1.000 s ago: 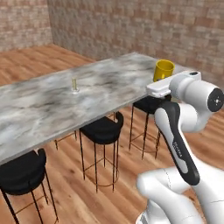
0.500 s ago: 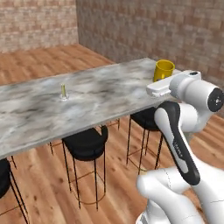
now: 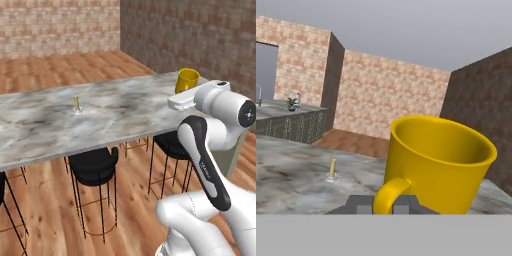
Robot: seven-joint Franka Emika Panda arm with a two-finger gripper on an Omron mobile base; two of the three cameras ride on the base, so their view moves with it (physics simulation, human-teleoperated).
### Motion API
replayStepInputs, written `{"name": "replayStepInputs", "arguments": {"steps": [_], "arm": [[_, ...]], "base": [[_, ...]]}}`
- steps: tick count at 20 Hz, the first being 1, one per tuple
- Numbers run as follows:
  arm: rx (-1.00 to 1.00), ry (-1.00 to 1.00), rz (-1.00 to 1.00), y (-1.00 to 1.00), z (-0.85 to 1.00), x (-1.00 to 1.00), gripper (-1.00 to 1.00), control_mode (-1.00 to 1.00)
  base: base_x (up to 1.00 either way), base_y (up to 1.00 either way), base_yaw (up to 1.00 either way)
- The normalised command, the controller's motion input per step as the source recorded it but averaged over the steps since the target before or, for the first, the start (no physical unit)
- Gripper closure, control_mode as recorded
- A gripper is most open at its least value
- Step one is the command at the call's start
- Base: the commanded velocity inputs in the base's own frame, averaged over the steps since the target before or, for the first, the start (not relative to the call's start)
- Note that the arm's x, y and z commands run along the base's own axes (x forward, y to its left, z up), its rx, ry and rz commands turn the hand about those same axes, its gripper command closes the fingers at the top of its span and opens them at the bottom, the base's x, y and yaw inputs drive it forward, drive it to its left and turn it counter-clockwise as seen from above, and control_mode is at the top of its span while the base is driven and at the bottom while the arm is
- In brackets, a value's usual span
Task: Open the cabinet directly in front. Then move the wine and the mug to the dining counter with the candle on it.
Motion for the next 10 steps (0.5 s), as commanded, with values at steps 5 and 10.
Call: {"name": "replayStepInputs", "arguments": {"steps": [5,10], "arm": [[0.0,0.0,0.0,0.0,0.0,0.0,1.0,1.0],[0.0,0.0,0.0,0.0,0.0,0.0,1.0,1.0]], "base": [[0.0,-0.04,0.29],[0.25,-0.08,0.06]]}}
